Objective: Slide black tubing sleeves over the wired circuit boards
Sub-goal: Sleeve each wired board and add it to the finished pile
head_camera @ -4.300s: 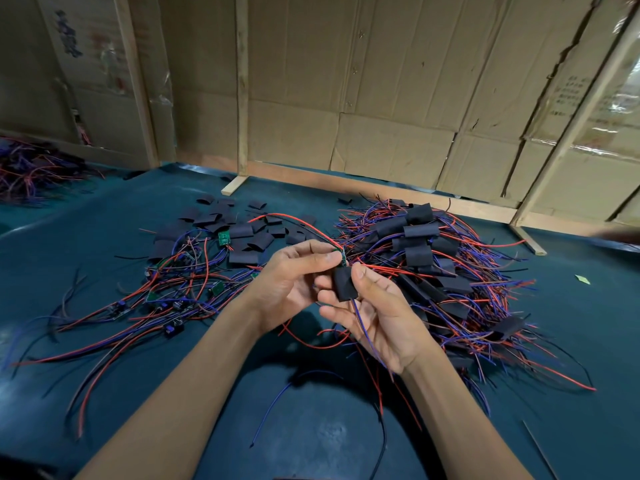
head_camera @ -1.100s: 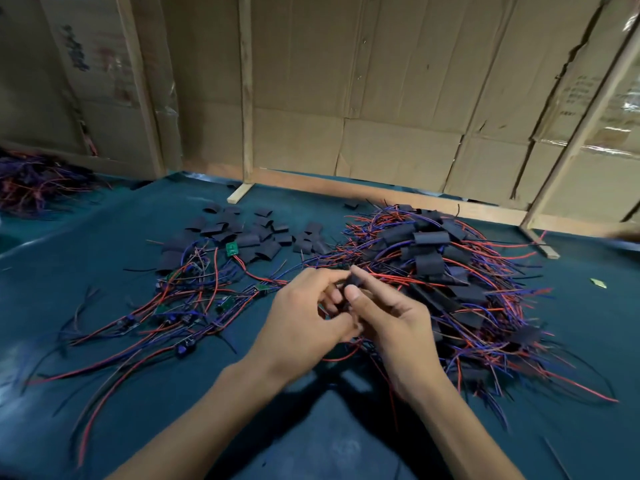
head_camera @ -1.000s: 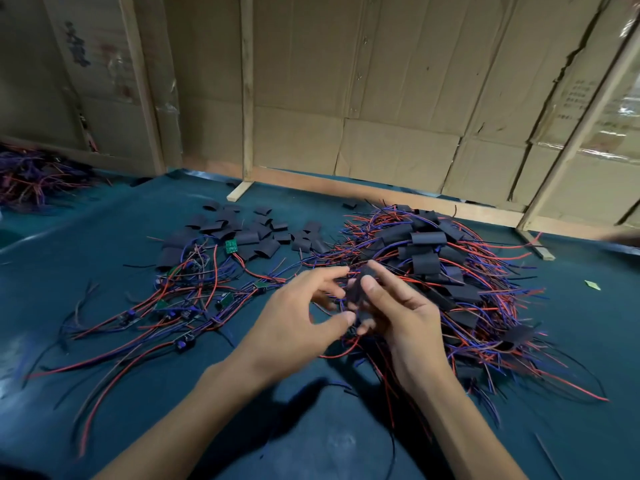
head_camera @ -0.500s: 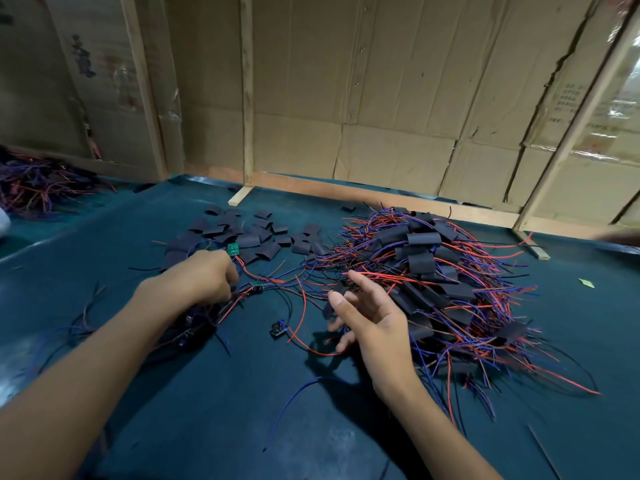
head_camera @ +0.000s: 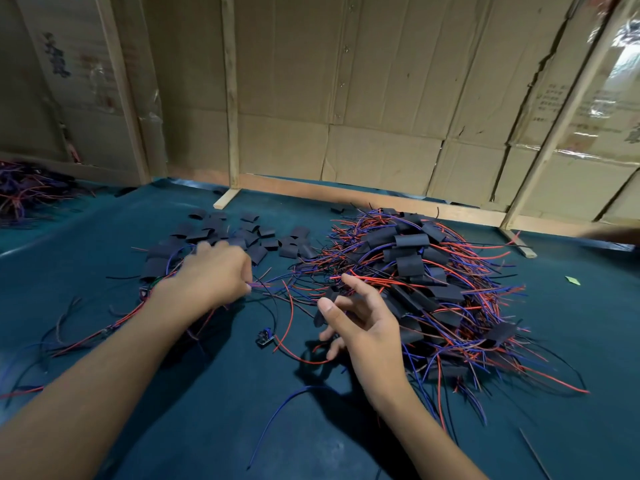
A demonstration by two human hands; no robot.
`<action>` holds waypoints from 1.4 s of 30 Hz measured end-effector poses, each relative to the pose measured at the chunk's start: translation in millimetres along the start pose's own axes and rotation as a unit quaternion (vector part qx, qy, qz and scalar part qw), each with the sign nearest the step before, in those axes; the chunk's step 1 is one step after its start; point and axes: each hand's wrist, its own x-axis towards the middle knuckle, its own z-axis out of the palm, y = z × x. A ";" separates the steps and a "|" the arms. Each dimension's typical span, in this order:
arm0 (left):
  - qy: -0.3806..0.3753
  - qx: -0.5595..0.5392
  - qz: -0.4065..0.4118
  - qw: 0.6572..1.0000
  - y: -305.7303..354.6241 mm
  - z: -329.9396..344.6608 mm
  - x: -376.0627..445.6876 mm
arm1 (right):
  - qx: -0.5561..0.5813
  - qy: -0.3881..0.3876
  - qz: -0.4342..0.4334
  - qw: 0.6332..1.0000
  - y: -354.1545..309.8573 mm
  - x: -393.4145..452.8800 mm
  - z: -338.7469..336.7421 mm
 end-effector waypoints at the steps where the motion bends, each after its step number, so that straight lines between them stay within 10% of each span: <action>1: 0.010 -0.005 -0.003 1.000 -1.1 -11.7 1.7 | -0.009 -0.001 0.003 1.000 1.2 -0.6 0.7; 12: 0.184 -0.311 0.059 0.930 -9.9 -113.2 3.8 | -0.049 -0.017 -0.032 0.998 3.2 -2.4 2.1; 17: -0.093 -0.758 0.071 0.642 28.9 -58.8 2.4 | 0.029 -0.002 -0.028 0.999 -8.8 6.3 -3.3; 24: -0.148 -0.915 -0.034 0.375 80.3 40.0 6.6 | 0.143 -0.002 -0.008 0.990 -15.2 10.1 -15.3; 33: -0.159 -0.929 -0.017 0.335 81.9 53.9 -6.5 | 0.086 -0.066 0.099 0.989 -13.5 5.8 -11.1; 42: -0.130 -0.880 0.044 0.454 88.1 52.3 -9.9 | 0.181 -0.123 0.116 0.969 -24.3 5.7 -12.5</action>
